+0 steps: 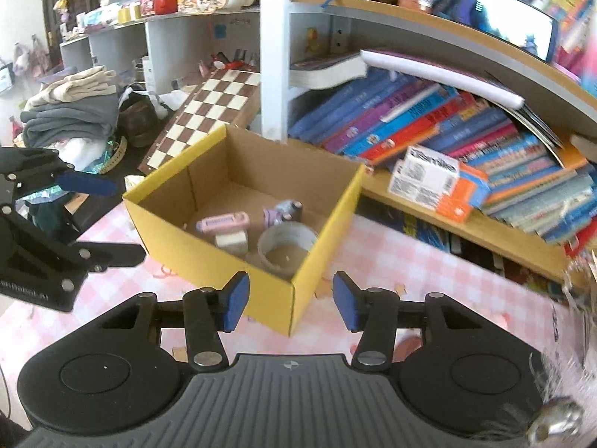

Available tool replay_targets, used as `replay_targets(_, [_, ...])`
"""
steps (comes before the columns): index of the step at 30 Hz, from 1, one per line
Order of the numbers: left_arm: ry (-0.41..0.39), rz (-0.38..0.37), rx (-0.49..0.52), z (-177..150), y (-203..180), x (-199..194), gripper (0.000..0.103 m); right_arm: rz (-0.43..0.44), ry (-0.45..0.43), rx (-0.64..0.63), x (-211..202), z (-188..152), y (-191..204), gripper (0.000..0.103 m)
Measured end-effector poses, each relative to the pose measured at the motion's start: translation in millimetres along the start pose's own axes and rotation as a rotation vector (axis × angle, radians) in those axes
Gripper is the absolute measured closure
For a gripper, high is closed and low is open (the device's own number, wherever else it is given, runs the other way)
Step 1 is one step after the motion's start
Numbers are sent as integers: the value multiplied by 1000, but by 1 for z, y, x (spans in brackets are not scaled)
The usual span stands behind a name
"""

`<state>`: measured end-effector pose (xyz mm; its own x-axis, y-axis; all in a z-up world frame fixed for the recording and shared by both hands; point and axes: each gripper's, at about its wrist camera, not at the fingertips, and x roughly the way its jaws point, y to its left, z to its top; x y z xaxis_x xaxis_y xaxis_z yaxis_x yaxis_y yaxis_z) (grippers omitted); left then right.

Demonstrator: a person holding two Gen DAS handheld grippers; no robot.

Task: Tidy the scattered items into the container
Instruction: 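Open both tools to release the comb and toy car inside the box, then withdraw both open tools from the box toward the pink plush and white charger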

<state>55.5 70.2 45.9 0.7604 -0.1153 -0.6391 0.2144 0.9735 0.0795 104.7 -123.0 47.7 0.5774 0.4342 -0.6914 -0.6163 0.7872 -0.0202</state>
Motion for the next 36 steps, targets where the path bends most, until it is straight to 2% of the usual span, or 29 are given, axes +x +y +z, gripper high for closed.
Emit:
replay_targets(13, [-9, -35, -20, -5, -31, -8, 19, -72, 12, 97, -26, -44, -21, 51])
replay_targets(19, [-2, -40, -28, -4, -49, -4, 19, -77, 11, 173, -34, -61, -30, 46])
replay_targets(28, [-7, -65, 0, 4, -76, 4, 19, -163, -13, 225, -50, -81, -52, 35])
replay_targets(36, [-19, -107, 59, 20, -106, 17, 19, -226, -16, 249, -59, -95, -76, 33])
